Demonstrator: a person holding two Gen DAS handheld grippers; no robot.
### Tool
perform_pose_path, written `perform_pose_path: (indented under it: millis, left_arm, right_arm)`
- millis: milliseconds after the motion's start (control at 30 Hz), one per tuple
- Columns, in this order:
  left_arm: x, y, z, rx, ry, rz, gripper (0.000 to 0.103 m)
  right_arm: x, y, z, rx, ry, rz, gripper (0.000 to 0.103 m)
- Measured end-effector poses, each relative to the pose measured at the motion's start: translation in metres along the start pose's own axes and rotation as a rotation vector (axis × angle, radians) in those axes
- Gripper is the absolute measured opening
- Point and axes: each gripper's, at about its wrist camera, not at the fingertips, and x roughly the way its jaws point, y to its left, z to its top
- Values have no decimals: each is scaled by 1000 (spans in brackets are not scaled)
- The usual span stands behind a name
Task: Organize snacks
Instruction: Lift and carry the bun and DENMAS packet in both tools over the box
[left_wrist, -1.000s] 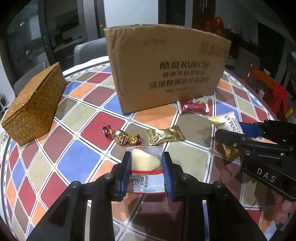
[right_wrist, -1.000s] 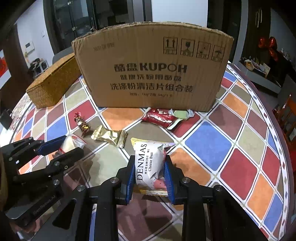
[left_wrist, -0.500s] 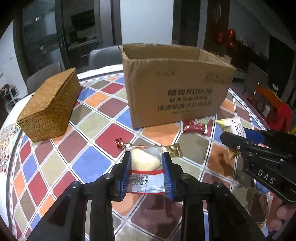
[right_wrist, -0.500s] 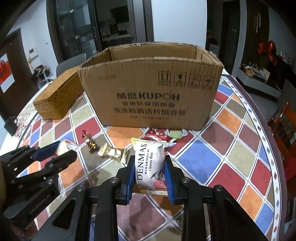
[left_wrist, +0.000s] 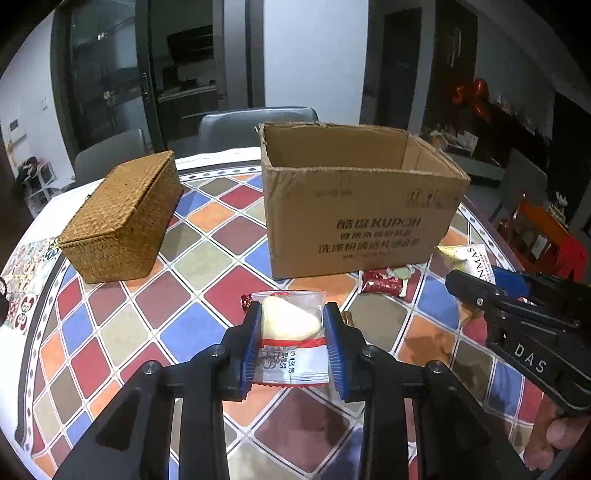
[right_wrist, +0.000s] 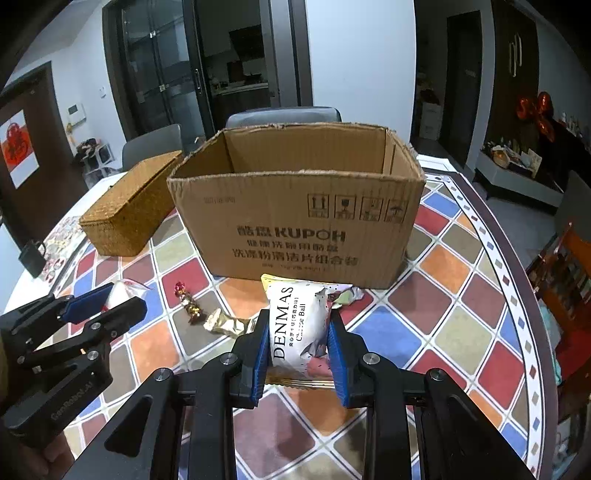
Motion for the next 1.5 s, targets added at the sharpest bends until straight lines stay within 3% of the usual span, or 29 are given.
perform_pose_path:
  millis: [333, 833, 1500]
  left_arm:
    - [-13, -2, 16, -38, -29, 29, 33]
    - [-30, 1, 44, -51, -81, 55, 33]
    - [-22, -2, 91, -45, -118, 46, 33]
  right_arm:
    - [-12, -1, 17, -20, -36, 40, 30]
    - [-27, -5, 48, -32, -108, 35, 30]
    - [-32, -15, 90, -29, -165, 26, 30]
